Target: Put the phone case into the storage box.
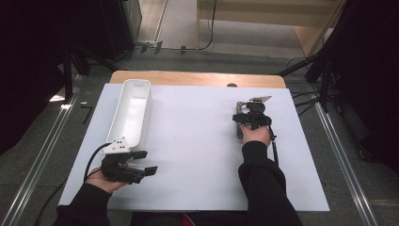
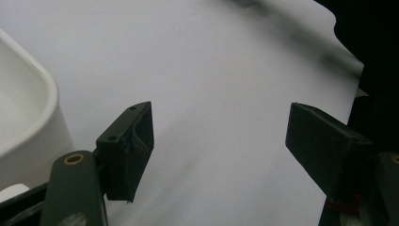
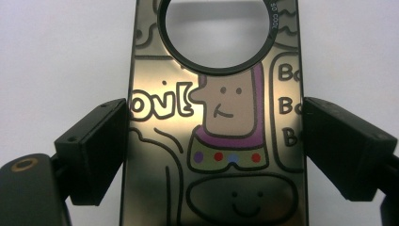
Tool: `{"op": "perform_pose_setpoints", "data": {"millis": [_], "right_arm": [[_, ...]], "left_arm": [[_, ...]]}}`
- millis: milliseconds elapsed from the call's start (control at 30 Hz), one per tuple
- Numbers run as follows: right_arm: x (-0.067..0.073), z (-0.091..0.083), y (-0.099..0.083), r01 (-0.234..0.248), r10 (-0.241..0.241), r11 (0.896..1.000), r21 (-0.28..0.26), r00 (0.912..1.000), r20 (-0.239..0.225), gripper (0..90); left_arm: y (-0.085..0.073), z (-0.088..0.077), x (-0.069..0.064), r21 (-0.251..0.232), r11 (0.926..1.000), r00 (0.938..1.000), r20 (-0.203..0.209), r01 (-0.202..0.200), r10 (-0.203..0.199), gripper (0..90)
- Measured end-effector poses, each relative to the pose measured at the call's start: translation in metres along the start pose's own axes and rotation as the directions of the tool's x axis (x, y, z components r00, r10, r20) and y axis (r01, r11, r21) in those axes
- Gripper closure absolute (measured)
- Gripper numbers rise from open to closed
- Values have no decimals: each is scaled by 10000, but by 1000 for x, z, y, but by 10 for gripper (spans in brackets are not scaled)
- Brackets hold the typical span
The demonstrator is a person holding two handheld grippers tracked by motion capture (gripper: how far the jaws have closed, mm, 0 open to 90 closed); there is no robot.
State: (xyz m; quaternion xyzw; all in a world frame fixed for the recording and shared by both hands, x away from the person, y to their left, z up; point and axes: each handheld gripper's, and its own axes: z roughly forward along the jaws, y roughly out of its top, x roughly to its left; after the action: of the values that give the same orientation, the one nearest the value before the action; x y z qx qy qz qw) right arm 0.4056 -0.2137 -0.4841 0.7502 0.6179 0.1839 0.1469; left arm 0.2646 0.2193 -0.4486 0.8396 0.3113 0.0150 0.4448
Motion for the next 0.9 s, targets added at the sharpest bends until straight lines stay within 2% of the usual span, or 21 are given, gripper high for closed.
{"op": "perform_pose_setpoints", "data": {"millis": [133,267,367,533,733,800,900], "right_arm": [[-1,-7,-2,199,-207,9997,-170,9986,-479,106],[-2,-13,-5,406,-439,9986,-339,9935,-1049,106],[-2,-17,-7,468,-533,9980,-433,9847,-1657,106],[1,-23,-10,604,-696,9971,-463,9691,-2367,107],[5,-32,-14,1083,-1285,9902,-887,9544,-2695,106],[5,-34,-15,1187,-1424,9881,-978,9465,-2897,106],[7,-37,-17,1482,-1744,9829,-1088,9393,-2956,107]], "left_arm": [[0,0,0,19,10000,10000,-4,21,-21,240],[0,0,0,17,10000,10000,9,7,-7,240],[0,0,1,48,10000,10000,-1,12,-12,239],[0,0,1,42,10000,10000,-21,49,-49,239],[0,1,1,57,10000,10000,-13,60,-60,240],[0,2,1,88,10000,10000,8,47,-47,239],[-1,2,1,-30,9998,9997,156,210,-210,239]]}}
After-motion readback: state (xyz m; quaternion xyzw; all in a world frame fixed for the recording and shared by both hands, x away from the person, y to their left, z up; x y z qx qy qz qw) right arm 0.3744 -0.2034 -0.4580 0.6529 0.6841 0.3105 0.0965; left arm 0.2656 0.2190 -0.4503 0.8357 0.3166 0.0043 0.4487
